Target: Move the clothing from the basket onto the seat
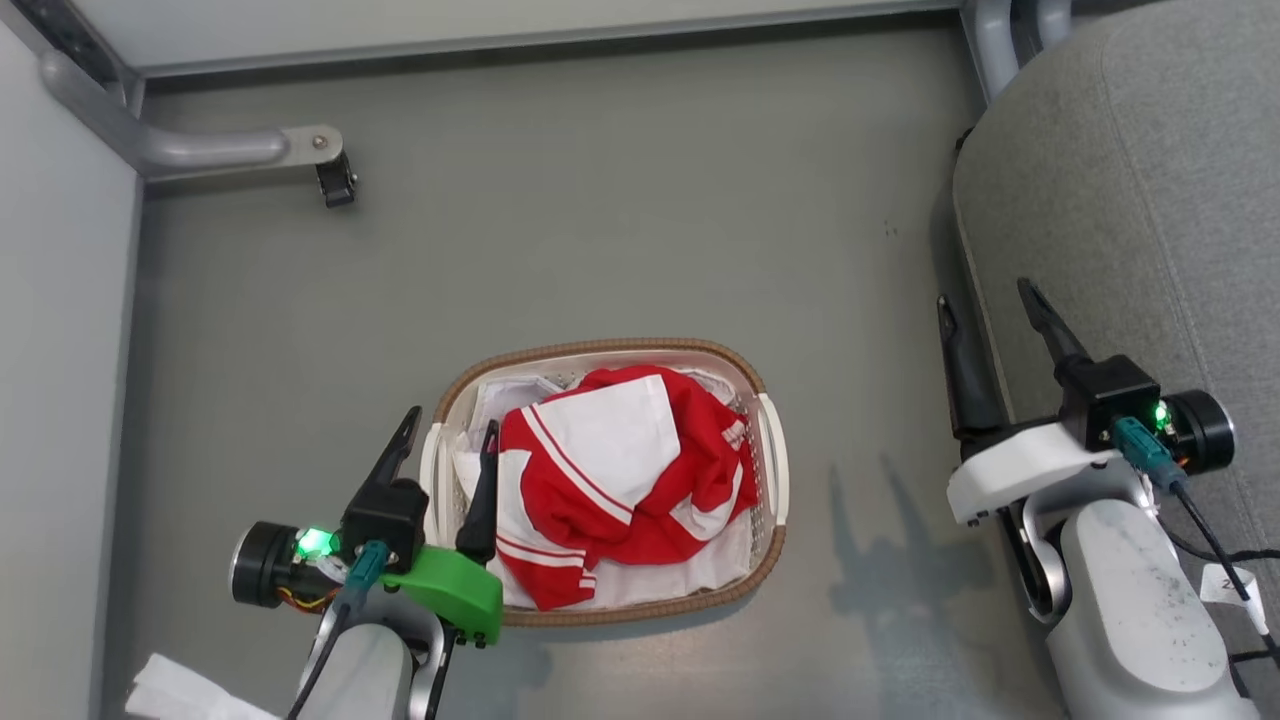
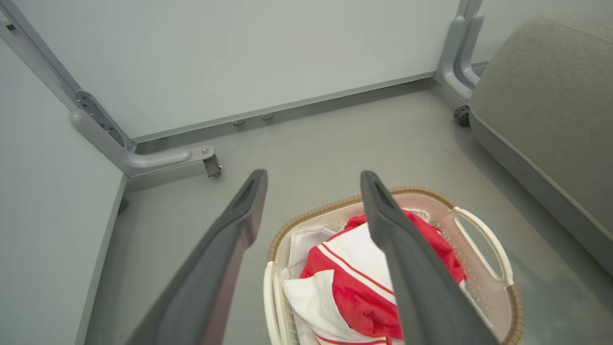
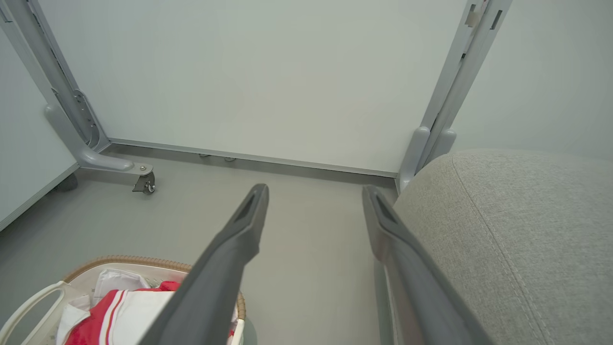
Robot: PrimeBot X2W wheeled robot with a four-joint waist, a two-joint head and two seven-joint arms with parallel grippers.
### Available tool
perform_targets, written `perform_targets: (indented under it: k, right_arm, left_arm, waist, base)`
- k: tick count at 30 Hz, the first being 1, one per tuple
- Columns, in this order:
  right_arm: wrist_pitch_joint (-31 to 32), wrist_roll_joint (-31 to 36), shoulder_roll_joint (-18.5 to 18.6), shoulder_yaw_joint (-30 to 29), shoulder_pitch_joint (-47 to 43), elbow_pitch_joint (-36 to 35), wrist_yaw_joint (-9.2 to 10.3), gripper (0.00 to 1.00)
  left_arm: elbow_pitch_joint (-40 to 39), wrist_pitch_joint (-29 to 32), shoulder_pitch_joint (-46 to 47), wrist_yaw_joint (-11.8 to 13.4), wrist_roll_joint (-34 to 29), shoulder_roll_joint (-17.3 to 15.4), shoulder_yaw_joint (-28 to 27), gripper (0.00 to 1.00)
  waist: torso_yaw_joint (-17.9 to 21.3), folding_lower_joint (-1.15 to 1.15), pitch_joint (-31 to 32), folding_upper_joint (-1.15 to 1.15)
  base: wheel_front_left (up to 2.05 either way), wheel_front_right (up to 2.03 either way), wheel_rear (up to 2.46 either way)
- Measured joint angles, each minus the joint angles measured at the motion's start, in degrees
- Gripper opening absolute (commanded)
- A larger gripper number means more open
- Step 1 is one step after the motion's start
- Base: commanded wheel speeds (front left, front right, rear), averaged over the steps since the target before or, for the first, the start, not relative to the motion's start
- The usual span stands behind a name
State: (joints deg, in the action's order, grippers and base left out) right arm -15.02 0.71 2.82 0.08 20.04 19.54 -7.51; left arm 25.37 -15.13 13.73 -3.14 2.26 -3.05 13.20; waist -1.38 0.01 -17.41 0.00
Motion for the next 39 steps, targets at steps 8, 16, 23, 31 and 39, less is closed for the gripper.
perform_targets:
  k: [8,16,23,31,39]
  right_arm:
    - [-0.07,-0.7,0.01,1.36,3.36,-2.65,0.0,1.0]
    - [-0.07,-1.24,-0.01,3.14,4.99,-3.87,-0.01,1.0]
    - [-0.07,-1.35,0.01,3.78,6.47,-5.41,-0.01,1.0]
    - [-0.07,-1.34,0.01,4.08,7.15,-7.49,0.0,1.0]
    - [-0.07,-1.62,0.01,4.66,8.06,-9.27,-0.01,1.0]
  left_arm:
    - [10.35,0.01,8.61,-2.48,1.09,0.15,3.61,1.0]
    - [24.53,0.01,16.19,-3.39,3.86,0.23,9.46,1.0]
    - [34.05,0.01,21.71,-1.93,4.04,0.26,12.34,1.0]
    - [40.53,0.0,25.84,0.13,4.11,0.13,11.87,1.0]
    - [42.12,0.0,29.41,1.44,4.98,-0.4,10.56,1.0]
  waist:
    - [1.32,0.0,-8.26,0.0]
    - [2.91,0.0,-15.71,0.0]
    - [4.26,0.0,-21.05,0.0]
    - [5.77,0.0,-26.04,0.0]
    - [7.24,0.0,-29.98,0.0]
  base:
    - [0.0,0.0,0.0]
    - [0.0,0.0,0.0]
    - [0.0,0.0,0.0]
    - [0.0,0.0,0.0]
    - [0.0,0.0,0.0]
